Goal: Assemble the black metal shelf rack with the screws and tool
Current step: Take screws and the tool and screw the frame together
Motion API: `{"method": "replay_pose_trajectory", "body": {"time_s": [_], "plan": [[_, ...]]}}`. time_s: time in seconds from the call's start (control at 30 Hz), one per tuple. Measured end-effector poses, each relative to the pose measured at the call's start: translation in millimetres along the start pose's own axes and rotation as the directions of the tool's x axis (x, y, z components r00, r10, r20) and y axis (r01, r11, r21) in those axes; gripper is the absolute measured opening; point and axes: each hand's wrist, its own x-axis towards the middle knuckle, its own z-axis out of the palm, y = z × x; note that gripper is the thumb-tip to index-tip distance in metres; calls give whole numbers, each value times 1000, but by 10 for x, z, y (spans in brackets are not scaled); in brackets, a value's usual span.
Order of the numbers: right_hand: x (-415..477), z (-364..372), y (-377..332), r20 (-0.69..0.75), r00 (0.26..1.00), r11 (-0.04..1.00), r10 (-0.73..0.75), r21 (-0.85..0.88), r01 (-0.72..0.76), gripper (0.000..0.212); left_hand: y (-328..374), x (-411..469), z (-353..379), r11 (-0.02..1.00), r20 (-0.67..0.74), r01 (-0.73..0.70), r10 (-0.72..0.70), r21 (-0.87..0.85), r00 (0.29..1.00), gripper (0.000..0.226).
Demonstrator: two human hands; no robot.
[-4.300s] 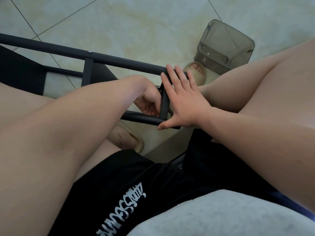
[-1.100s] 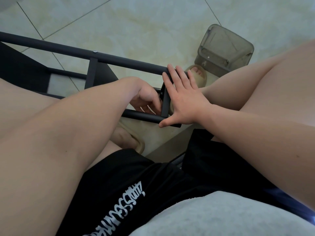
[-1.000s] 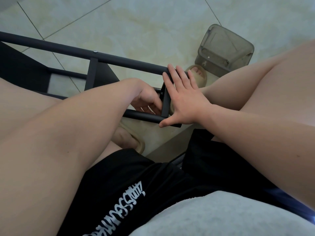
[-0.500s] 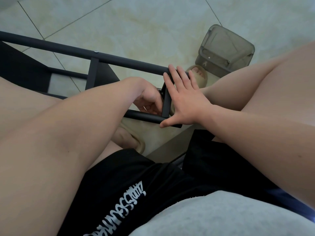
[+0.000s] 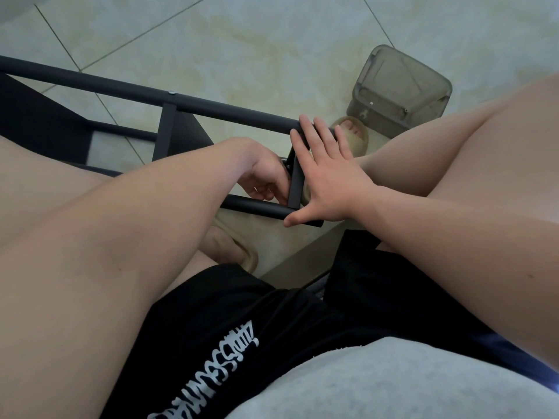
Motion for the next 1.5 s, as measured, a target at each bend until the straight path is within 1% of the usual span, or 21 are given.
{"method": "replay_pose_trajectory", "body": {"time_s": [0.1,0.33,0.53,0.7,0.87,1.0,1.2,1.3,1.43,1.5], "plan": [[0,5,-1,-1,1000,1000,0,4,0,153,15,-2,0,1000,2,-3,3,0,1000,12],[0,9,-1,-1,1000,1000,1,3,-1,153,-24,-2,16,1000,-25,9,-9,-10,1000,15],[1,12,1,-1,1000,1000,1,0,-1,153,-20,14,45,999,5,-4,4,-32,1000,11],[6,13,0,-3,1000,1000,2,3,-2,153,1,-5,26,999,23,-5,6,-39,1000,13],[3,10,0,-3,1000,1000,1,4,-1,153,-18,5,3,999,-9,0,0,-54,1000,22],[2,14,1,-3,1000,1000,0,1,0,153,-27,1,33,999,21,2,-1,-43,1000,12],[-4,18,-7,-9,1000,1000,-1,-2,1,153,-16,2,48,1000,30,0,1,-12,1000,8],[0,18,-2,-7,1000,1000,-1,3,1,153,-3,-9,41,1000,28,-4,5,-22,1000,11],[3,17,3,-4,1000,1000,-2,0,2,153,-26,-14,18,999,24,7,-6,-33,1000,29],[3,14,3,-4,1000,1000,0,-2,0,153,-39,-19,23,999,19,10,-10,-37,1000,27]]}}
